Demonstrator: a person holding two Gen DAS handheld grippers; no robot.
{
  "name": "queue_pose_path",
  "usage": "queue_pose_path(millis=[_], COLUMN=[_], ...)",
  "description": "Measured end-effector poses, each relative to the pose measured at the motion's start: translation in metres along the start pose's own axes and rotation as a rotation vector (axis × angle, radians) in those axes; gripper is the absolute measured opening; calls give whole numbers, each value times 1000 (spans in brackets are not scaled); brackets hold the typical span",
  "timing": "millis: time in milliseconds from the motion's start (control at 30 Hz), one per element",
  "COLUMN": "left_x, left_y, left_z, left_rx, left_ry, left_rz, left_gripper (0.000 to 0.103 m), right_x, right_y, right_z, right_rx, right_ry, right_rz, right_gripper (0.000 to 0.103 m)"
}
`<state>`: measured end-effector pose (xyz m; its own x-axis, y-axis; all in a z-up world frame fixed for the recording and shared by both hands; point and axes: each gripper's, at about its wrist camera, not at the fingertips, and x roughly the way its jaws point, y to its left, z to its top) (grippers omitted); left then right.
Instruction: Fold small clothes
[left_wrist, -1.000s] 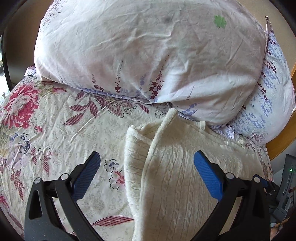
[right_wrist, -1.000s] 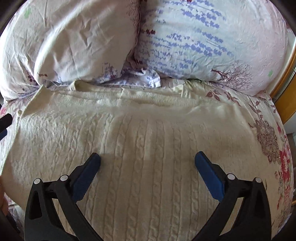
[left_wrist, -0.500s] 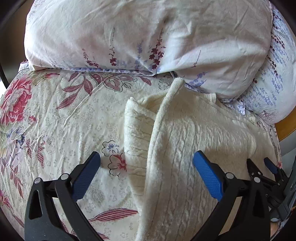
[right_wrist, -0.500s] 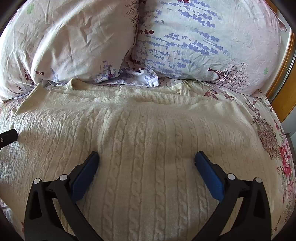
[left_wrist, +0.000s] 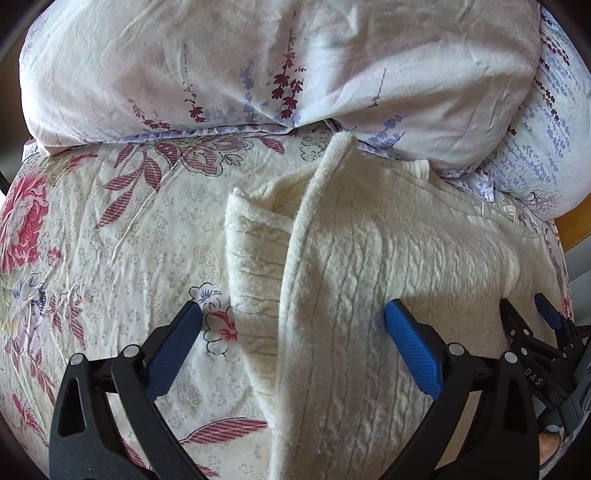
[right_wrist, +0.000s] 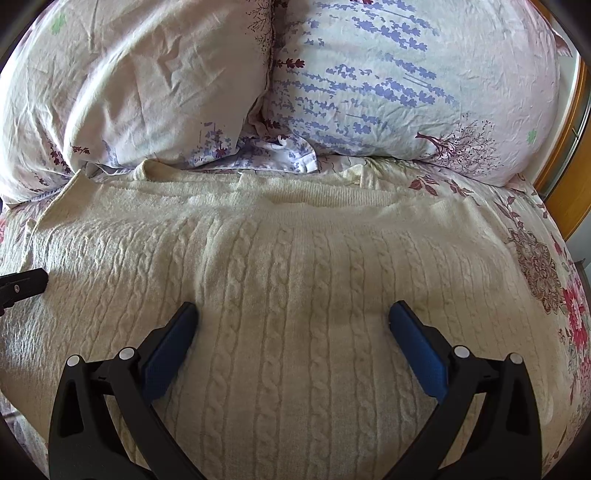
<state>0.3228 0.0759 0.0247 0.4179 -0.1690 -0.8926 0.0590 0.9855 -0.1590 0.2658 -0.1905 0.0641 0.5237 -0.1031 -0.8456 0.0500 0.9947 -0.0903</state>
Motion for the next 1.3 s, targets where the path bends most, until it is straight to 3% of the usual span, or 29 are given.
queue_pose_path(millis=[100, 200, 300, 433, 667, 800, 1000, 1100, 1300], left_x=[-3, -5, -5, -8, -44, -65, -72, -70, -66], left_y=[-6, -6, 0, 4, 6, -15, -49, -61, -98], left_z=[0, 1, 1, 2, 4, 9, 13, 13, 17], left_rx=[6, -18, -74, -108, -152, -135, -117, -140, -175], left_ry=[-16, -27, -31, -33, -118, -161, -160, -151, -144], left_rz=[-48, -65, -145, -193, -380, -489, -550, -578, -662], left_gripper=[66, 53, 32, 21, 16, 16, 15, 15, 12], right_x=[1, 2, 2, 2, 3, 4, 3, -12, -42], right_y=[-2, -2, -2, -2, -1, -2, 0, -20, -91], right_z=[1, 1, 1, 1, 4, 5, 9, 11, -3], right_rx=[3, 4, 5, 7, -13, -19, -57, -26, 96], right_ry=[1, 3, 4, 5, 17, 32, 39, 27, -45], right_rz=[5, 9, 10, 9, 16, 21, 26, 63, 45], right_gripper=[102, 102, 102, 102, 102, 102, 102, 102, 102])
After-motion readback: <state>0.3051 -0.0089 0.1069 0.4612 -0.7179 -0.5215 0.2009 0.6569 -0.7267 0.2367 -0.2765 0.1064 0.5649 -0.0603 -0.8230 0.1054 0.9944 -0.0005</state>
